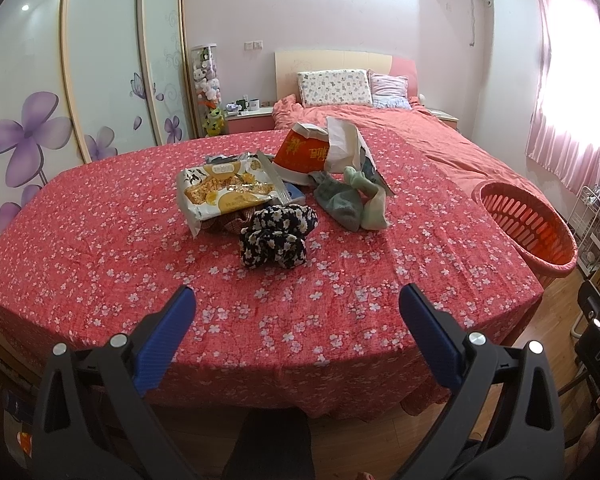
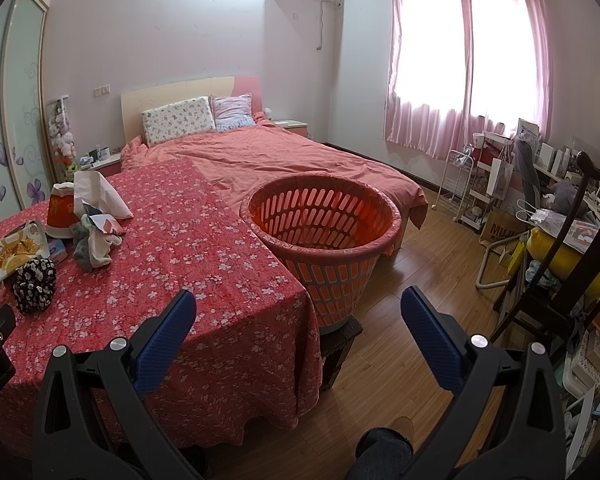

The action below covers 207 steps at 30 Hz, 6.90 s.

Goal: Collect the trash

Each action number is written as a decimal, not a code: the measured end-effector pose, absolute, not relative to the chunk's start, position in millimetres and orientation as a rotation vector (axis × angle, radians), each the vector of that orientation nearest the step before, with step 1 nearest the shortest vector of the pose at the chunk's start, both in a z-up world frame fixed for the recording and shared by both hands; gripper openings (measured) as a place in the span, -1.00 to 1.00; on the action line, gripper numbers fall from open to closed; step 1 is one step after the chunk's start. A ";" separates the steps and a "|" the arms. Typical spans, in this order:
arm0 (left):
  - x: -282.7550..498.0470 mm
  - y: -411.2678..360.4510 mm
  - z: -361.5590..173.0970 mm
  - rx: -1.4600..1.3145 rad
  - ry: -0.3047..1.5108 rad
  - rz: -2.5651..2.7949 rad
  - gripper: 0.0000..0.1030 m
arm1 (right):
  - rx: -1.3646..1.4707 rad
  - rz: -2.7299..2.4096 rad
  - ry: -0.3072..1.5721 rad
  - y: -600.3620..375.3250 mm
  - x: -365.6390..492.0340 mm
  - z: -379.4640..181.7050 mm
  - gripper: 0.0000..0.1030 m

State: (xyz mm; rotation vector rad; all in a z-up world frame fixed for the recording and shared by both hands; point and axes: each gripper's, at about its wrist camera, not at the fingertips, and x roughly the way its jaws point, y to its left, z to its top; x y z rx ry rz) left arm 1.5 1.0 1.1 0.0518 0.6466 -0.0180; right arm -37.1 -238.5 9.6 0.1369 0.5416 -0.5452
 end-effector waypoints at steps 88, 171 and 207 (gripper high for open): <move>179.9 135.6 -4.0 -0.236 0.699 -0.144 -0.82 | 0.232 0.066 0.705 -156.1 139.5 12.1 -0.94; 218.5 -270.0 -7.8 -0.021 0.828 -0.647 -0.38 | 0.487 -0.357 0.551 -448.5 110.9 1.8 -0.86; 150.3 -33.6 19.3 -0.011 0.652 -0.296 0.31 | 0.349 -0.178 0.612 -322.9 107.6 12.1 -0.29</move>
